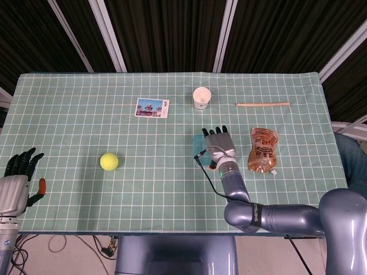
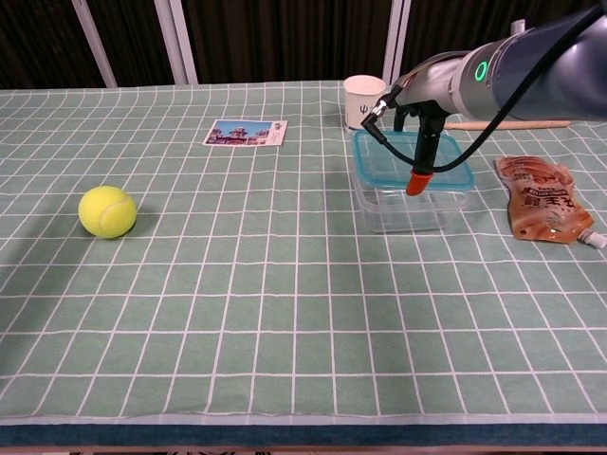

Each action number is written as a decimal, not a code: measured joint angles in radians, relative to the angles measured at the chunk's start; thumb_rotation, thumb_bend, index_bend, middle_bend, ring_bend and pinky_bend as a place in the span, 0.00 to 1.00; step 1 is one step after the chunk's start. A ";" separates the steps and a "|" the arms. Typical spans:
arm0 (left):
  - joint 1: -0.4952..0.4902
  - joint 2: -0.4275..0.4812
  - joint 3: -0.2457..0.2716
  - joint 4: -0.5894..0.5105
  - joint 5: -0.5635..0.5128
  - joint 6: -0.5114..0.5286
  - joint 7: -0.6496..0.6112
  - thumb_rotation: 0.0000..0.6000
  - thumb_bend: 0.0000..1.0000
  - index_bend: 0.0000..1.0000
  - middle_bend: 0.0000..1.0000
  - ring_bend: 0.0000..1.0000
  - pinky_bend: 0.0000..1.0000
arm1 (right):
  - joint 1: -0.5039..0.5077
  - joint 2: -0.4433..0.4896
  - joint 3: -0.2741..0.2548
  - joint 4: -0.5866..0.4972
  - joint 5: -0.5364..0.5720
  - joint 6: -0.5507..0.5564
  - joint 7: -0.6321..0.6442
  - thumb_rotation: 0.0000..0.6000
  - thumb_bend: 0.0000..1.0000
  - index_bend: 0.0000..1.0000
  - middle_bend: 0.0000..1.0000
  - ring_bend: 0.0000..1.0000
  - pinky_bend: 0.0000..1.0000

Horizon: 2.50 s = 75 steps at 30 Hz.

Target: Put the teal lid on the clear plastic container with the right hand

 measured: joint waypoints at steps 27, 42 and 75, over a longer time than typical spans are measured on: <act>0.001 0.003 -0.001 -0.009 -0.023 -0.007 0.013 1.00 0.56 0.12 0.00 0.00 0.00 | -0.018 -0.041 -0.041 0.059 -0.144 -0.065 0.022 1.00 0.15 0.02 0.39 0.10 0.00; 0.000 0.003 -0.002 -0.013 -0.033 -0.013 0.015 1.00 0.56 0.13 0.00 0.00 0.00 | -0.016 -0.058 -0.052 0.080 -0.118 -0.041 -0.007 1.00 0.15 0.02 0.39 0.10 0.00; 0.000 0.009 -0.001 -0.019 -0.044 -0.018 0.018 1.00 0.56 0.12 0.00 0.00 0.00 | -0.022 -0.084 -0.048 0.104 -0.102 -0.039 -0.032 1.00 0.15 0.02 0.39 0.10 0.00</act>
